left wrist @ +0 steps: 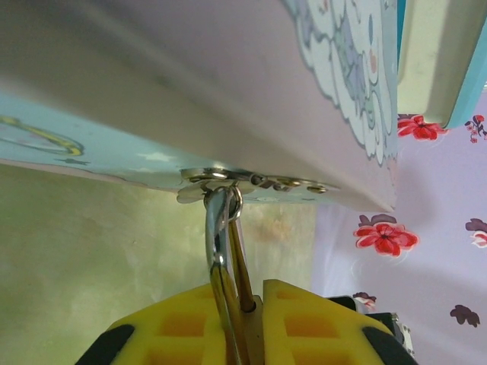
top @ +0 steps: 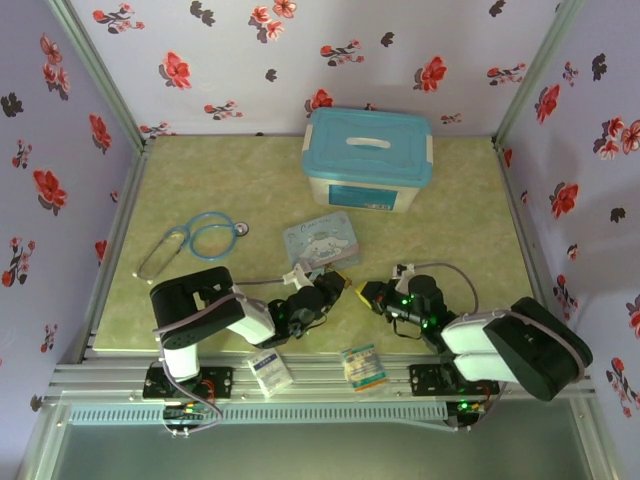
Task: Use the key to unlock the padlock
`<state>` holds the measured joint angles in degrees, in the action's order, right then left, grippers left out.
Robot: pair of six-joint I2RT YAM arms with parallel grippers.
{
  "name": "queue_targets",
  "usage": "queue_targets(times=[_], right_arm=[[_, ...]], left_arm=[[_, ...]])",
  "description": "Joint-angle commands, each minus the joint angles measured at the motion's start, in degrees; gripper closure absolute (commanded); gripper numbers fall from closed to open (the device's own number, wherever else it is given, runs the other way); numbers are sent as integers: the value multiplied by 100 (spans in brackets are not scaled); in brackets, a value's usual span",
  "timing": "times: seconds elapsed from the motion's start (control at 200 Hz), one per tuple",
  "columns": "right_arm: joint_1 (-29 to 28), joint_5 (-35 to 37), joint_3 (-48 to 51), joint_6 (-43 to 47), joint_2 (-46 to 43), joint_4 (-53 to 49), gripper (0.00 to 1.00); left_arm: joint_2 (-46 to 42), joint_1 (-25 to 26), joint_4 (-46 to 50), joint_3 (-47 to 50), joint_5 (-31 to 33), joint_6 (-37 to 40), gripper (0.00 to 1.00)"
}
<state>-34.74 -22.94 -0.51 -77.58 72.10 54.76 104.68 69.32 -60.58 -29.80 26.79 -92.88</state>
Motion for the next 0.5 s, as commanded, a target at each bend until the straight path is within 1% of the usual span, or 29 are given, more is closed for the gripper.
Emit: queue_targets(times=[0.0,0.235,0.405,0.495], right_arm=[[46,63,134,119,-450,-76,100],[48,117,-99,376,-1511,-1420,100],[46,198,-6,466,-1892,-1856,100],[47,196,33,483,-1947,-1892,100]], left_arm=[[-183,11,108,3,-57,-134,100],[-207,11,102,9,-64,-142,100],[-185,11,-8,48,-50,-200,100],[-202,11,-36,14,-46,-187,100]])
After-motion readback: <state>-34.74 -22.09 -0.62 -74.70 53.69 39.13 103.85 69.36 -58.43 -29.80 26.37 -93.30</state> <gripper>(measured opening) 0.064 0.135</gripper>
